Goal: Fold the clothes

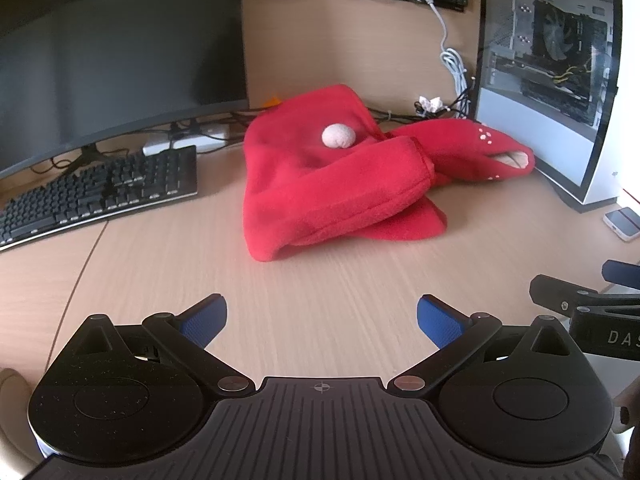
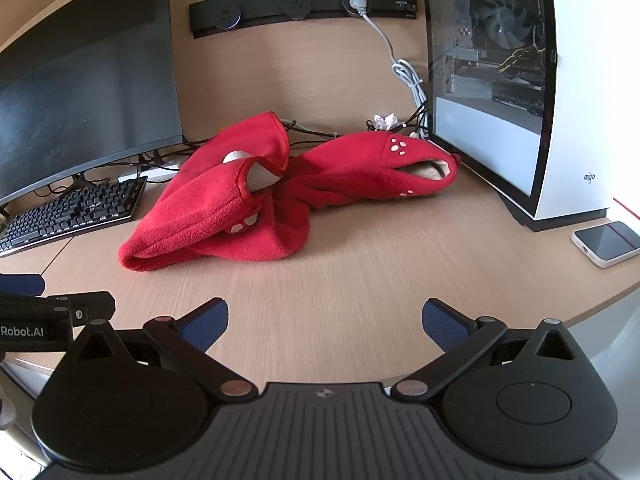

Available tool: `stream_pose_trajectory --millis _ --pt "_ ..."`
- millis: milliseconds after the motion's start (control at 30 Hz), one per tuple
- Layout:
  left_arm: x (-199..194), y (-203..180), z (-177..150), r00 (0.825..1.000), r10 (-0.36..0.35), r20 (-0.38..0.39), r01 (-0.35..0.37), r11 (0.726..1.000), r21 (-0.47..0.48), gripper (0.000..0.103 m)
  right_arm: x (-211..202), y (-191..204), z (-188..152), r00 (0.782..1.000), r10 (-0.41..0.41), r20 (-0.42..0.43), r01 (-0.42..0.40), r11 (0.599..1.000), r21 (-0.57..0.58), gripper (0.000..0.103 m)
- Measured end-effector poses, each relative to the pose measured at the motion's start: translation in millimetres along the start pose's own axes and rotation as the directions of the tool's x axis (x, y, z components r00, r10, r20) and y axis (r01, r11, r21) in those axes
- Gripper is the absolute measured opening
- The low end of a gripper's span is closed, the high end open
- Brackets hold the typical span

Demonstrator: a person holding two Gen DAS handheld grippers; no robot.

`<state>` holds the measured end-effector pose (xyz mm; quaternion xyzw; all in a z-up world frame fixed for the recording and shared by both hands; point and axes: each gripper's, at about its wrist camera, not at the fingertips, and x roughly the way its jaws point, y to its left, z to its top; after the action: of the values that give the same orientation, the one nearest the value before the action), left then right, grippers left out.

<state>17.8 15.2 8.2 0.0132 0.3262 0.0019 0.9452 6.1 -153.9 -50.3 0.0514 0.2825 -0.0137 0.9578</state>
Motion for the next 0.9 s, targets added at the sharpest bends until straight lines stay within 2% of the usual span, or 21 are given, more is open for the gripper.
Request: stream_pose_trajectory --millis 900 --pt "40.3 -4.8 14.8 0.999 0.015 -0.049 -0.014 1.000 0.018 0.103 44.9 -14.3 15.9 0.997 -0.012 -0.071 0.012 1.000 0.008 0.103"
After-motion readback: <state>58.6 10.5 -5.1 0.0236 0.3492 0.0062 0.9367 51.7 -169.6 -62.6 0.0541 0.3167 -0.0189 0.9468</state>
